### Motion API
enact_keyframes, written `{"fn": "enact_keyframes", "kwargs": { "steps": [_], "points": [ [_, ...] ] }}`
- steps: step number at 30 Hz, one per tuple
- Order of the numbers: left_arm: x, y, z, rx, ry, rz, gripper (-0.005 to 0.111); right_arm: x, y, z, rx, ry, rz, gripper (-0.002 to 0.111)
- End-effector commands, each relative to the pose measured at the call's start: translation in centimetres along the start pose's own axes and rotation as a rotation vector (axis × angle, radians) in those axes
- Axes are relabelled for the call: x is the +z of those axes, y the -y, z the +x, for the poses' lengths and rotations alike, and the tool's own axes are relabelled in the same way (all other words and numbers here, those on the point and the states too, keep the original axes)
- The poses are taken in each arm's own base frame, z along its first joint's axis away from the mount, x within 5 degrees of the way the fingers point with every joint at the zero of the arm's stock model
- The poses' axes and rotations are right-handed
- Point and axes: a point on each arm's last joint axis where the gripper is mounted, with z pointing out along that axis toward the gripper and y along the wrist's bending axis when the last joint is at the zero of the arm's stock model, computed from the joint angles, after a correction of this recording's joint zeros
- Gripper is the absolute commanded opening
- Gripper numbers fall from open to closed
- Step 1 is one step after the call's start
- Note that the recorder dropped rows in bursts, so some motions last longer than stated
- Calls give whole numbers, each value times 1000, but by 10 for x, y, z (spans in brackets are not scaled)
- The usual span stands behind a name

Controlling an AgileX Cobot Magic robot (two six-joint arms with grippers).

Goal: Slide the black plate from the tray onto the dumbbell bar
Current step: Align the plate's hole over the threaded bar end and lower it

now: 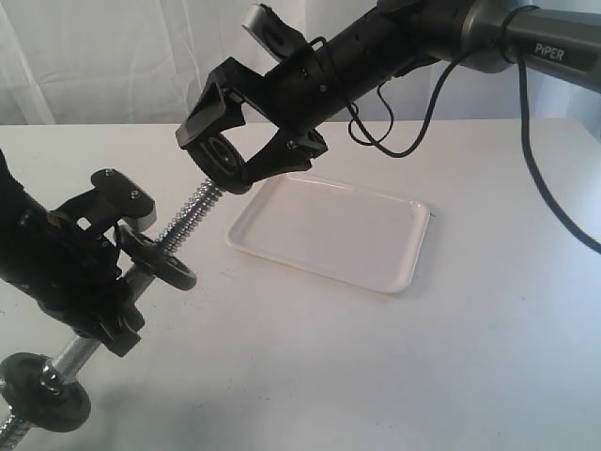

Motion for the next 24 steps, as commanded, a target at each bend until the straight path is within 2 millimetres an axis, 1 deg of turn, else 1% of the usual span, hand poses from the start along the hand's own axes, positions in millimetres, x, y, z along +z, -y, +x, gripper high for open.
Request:
{"fn": "enact_keyframes", "kwargs": {
  "steps": [1, 4, 7, 12, 15, 21, 24],
  "points": [
    [-20, 0, -13, -4, 132, -38, 0, -8, -14, -3, -13, 35, -45, 0],
    [-20, 0, -13, -2, 132, -38, 0, -11, -14, -3, -15, 40, -41, 0],
    [-20, 0, -13, 0, 132, -38, 0, -18, -16, -3, -26, 50, -27, 0],
    [-20, 0, -13, 13, 132, -39, 0, -27, -16, -2, -58, 43, 41, 0],
    [-21, 0, -13, 17, 133, -39, 0, -28, -15, -2, -47, 46, 42, 0],
    [-31, 1, -14, 31, 166, -55, 0, -28, -16, -2, -47, 46, 40, 0],
    [-32, 2, -14, 36, 170, -58, 0, -27, -16, -2, -42, 44, 39, 0]
  ]
}}
